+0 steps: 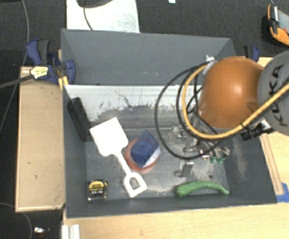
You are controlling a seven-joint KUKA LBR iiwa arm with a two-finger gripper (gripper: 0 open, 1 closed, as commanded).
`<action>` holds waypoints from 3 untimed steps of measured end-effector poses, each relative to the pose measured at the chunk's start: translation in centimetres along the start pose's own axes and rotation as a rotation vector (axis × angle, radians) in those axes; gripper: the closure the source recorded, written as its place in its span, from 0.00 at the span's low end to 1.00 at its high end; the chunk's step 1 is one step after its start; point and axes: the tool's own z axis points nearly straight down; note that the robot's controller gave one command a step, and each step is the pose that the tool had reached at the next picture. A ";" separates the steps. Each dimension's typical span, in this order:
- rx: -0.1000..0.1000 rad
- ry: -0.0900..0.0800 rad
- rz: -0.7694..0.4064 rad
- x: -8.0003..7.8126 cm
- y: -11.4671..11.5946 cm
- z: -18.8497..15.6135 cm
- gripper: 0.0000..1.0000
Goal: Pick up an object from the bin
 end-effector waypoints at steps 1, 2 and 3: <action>-0.001 -0.008 0.004 -0.2 0.0 -0.4 0.00; 0.001 -0.010 -0.296 0.9 -4.5 9.1 0.00; 0.002 -0.018 -0.412 1.1 -8.1 6.6 0.00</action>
Offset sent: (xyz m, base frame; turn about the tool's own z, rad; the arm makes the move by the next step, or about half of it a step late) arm -0.0172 -0.0728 -0.1523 -0.4823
